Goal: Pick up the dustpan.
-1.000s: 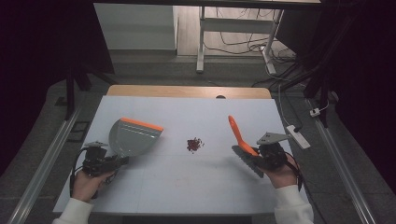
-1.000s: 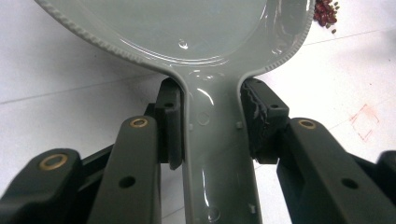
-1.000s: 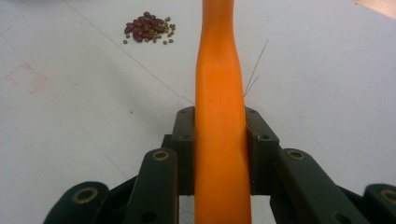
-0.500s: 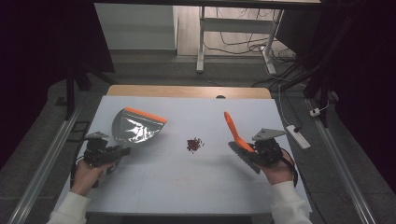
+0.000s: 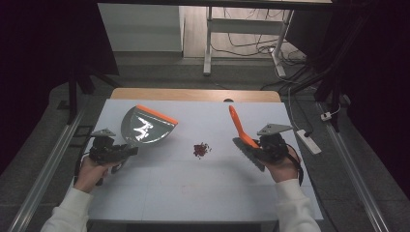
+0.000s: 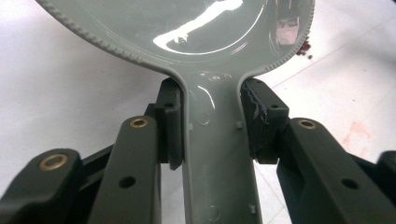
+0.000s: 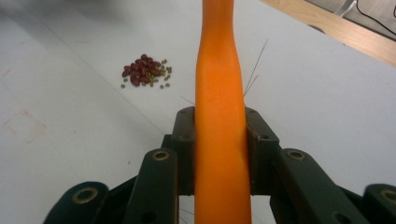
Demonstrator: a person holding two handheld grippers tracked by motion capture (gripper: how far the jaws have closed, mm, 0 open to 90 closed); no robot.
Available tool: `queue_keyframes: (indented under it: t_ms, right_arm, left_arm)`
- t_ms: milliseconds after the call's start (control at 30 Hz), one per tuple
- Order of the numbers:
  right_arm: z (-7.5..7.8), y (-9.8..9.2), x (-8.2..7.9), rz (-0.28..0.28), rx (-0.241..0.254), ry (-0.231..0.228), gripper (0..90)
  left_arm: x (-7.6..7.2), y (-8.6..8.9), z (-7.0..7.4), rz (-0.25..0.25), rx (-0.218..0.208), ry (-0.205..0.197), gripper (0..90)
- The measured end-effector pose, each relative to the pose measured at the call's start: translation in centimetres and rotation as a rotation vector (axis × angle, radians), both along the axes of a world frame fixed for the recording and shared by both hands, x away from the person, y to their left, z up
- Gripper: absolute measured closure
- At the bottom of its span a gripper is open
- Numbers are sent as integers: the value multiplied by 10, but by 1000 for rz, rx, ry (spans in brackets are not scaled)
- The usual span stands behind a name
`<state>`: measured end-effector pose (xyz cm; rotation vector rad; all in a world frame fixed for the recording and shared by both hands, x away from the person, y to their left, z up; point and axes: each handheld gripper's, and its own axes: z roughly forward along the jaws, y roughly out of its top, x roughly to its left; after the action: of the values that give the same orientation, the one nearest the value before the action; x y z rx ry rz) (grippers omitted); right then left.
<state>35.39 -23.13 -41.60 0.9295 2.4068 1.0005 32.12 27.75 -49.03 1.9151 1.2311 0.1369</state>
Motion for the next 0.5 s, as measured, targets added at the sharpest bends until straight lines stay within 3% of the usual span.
queue_keyframes:
  t_ms: [500]
  right_arm:
    - [4, 26, 26, 35, 69, 12, 702]
  left_arm:
    - [-15, -4, 9, -88, -23, -33, 617]
